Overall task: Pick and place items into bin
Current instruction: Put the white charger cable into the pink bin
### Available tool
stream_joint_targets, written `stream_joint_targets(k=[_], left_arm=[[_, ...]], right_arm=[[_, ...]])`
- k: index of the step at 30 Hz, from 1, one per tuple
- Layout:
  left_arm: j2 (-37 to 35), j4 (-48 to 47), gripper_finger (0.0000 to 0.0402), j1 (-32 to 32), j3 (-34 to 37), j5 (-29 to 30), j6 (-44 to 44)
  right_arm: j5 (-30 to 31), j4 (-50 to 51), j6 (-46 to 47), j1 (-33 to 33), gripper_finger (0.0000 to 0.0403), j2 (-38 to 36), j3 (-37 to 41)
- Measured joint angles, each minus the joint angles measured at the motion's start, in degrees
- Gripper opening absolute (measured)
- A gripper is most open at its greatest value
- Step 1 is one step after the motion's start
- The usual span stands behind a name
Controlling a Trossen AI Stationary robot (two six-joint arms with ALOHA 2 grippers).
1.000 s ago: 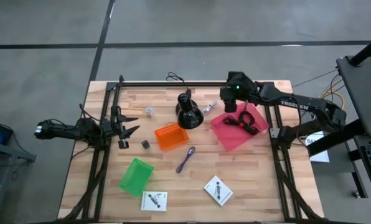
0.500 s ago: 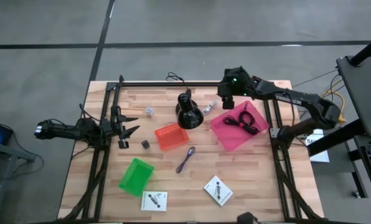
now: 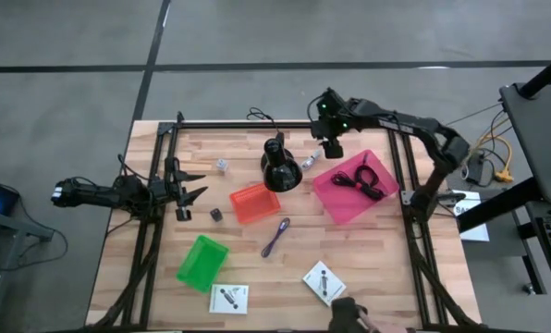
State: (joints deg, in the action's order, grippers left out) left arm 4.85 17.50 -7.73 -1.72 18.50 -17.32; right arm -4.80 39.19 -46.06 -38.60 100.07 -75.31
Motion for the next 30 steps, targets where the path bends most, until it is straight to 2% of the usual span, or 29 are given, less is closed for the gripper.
stream_joint_targets(k=[10, 20, 30], left_arm=[[0.01, 0.0, 0.0137, 0.0, 0.0, 0.0, 0.07], [0.01, -0.01, 0.0137, -0.01, 0.0, -0.01, 0.17], [0.0, 0.0, 0.0137, 0.0, 0.0, 0.0, 0.15]], right_arm=[[-0.22, 1.81, -2.35, -1.63, 0.0228, 9.2, -2.27], [-0.42, 2.42, -6.45, -1.57, 0.0224, 11.79, -2.2], [-5.25, 2.46, -7.13, -1.54, 0.0223, 11.8, -2.23]])
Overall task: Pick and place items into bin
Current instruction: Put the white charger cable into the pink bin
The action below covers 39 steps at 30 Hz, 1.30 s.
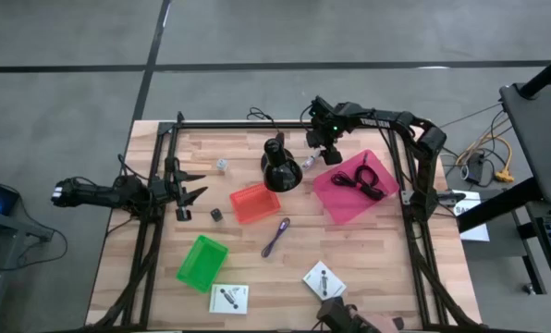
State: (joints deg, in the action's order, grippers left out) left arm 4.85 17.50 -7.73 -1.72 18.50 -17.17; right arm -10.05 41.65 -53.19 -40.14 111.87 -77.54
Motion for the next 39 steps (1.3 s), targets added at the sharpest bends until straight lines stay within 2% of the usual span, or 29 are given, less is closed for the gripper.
stream_joint_targets(k=[4, 11, 27, 39], left_arm=[[0.02, 0.0, 0.0137, -0.01, 0.0, 0.0, -0.04], [0.01, 0.0, 0.0137, -0.01, 0.0, 0.0, -0.18], [0.02, 0.0, 0.0137, 0.01, 0.0, 0.0, -0.22], [-0.01, 0.0, 0.0137, 0.01, 0.0, -0.01, -0.28]], right_arm=[[-2.46, 0.11, 0.28, -0.04, 0.0223, 0.0, 0.0], [-2.47, -0.02, 0.88, 0.0, 0.0223, 0.0, 0.33], [-1.96, -2.27, 0.96, 0.0, 0.0223, 1.6, 1.9], [0.0, -1.42, 3.5, -0.04, 0.0211, 4.22, -0.77]])
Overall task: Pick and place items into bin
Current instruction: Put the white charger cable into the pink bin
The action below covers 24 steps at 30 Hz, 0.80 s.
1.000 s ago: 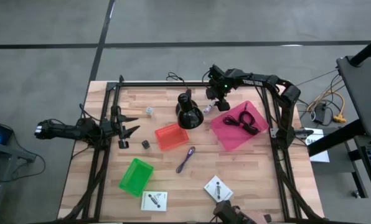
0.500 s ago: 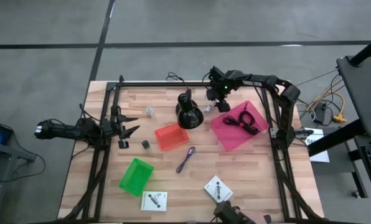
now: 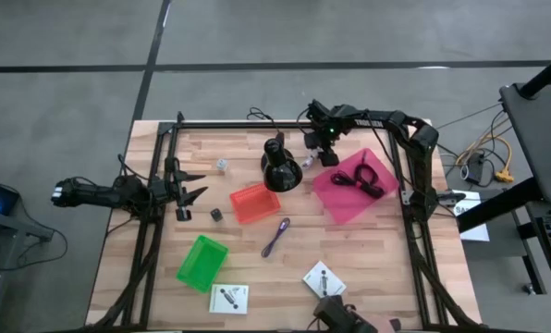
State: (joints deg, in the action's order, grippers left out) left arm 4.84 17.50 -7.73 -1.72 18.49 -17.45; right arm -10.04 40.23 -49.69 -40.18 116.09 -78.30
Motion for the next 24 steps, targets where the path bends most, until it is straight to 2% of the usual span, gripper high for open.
stream_joint_targets(k=[6, 19, 24], left_arm=[[0.0, 0.0, 0.0137, 0.0, 0.0, 0.01, 0.02], [0.0, 0.0, 0.0137, 0.0, 0.0, 0.0, 0.04], [0.0, 0.0, 0.0137, 0.0, 0.0, 0.01, 0.04]], right_arm=[[0.16, -0.13, -0.22, 0.04, 0.0175, 0.0, -0.35], [0.28, -0.04, -0.46, 0.04, 0.0068, 0.0, -0.28], [3.67, 0.47, -0.33, 0.04, 0.0034, -0.06, -0.28]])
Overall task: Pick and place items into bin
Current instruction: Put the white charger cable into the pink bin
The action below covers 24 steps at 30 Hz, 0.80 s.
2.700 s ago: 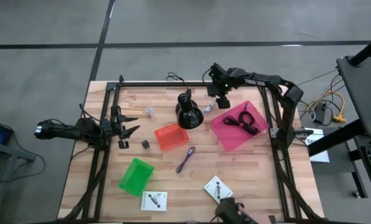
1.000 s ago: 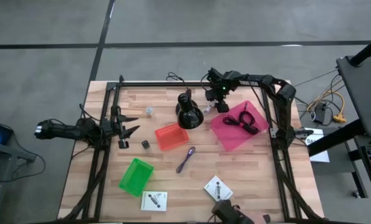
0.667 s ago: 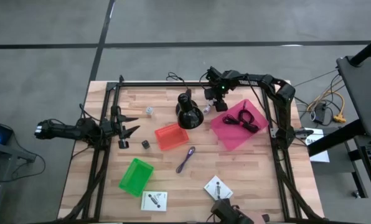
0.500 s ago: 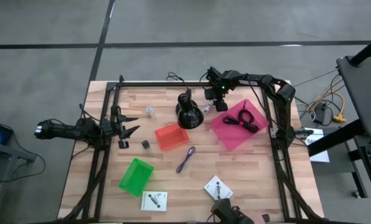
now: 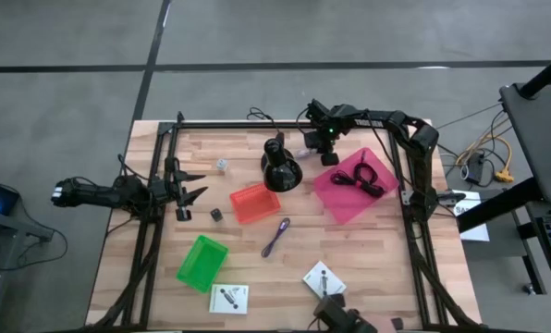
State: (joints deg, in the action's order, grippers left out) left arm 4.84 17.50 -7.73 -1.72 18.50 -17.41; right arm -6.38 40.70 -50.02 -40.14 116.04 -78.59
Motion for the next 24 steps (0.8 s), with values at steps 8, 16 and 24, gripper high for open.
stream_joint_targets(k=[8, 16, 24], left_arm=[[0.0, 0.0, 0.0137, 0.0, 0.0, -0.01, 0.0], [0.0, -0.01, 0.0137, -0.01, -0.01, -0.02, 0.0], [0.0, -0.01, 0.0137, 0.0, 0.0, -0.01, 0.01]], right_arm=[[3.74, 1.96, 0.11, 0.0, 0.0022, -0.36, -0.09], [6.8, 3.23, 2.04, -0.06, 0.0022, -2.47, -2.56], [6.68, 11.09, 8.95, 0.24, 0.0022, -8.51, -4.91]])
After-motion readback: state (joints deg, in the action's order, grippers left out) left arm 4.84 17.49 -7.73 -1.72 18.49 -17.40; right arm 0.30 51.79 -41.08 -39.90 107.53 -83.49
